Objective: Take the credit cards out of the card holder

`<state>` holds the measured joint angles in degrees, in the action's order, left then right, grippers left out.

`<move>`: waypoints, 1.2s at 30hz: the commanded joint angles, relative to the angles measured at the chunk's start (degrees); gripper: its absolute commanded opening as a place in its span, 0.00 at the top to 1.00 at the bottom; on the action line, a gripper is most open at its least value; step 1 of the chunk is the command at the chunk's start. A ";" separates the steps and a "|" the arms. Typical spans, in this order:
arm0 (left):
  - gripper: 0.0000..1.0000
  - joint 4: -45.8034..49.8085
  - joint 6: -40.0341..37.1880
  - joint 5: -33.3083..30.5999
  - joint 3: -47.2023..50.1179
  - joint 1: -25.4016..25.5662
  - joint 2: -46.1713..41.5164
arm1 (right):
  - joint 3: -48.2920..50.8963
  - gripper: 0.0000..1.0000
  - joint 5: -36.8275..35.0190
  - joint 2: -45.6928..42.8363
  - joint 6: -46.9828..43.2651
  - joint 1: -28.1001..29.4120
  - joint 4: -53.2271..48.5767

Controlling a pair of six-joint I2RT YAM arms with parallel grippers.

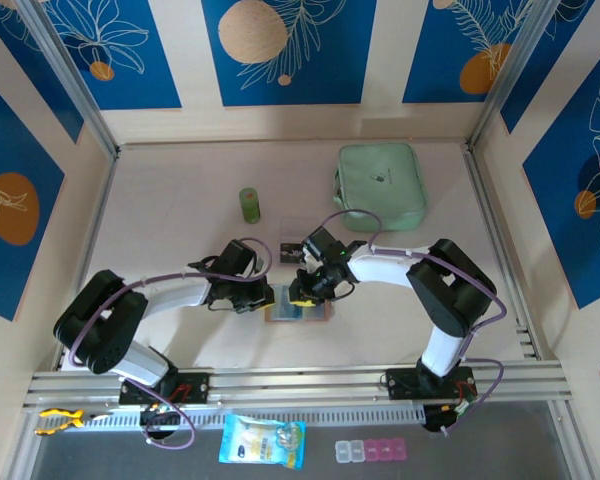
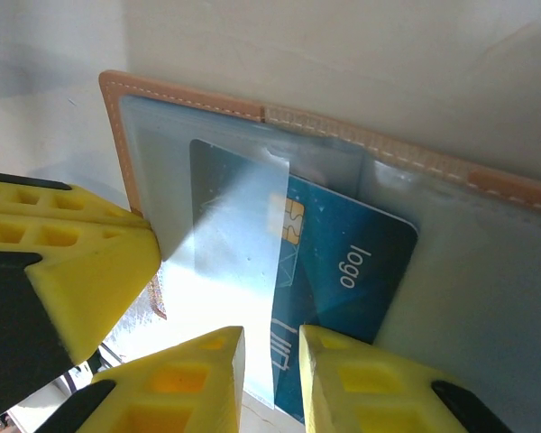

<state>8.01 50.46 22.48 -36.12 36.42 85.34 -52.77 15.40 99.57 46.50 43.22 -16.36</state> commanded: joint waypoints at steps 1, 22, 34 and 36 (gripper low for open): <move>0.90 3.75 -1.15 -0.24 0.05 -0.53 -1.00 | -0.46 0.75 -0.13 -1.31 -1.20 -0.38 -1.72; 0.94 6.19 -1.50 0.72 -6.76 3.34 -0.84 | 5.19 0.75 2.20 -7.82 0.31 -3.29 0.81; 0.97 6.88 -2.80 -0.66 -7.39 4.37 4.46 | 5.73 0.72 4.89 -3.77 0.31 -4.12 2.27; 0.97 7.11 -3.07 -0.78 -7.09 4.45 4.87 | 5.88 0.72 5.09 -3.28 0.34 -4.18 2.70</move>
<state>12.99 48.93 22.55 -42.06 40.42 89.19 -47.75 18.48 95.29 46.57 39.33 -14.11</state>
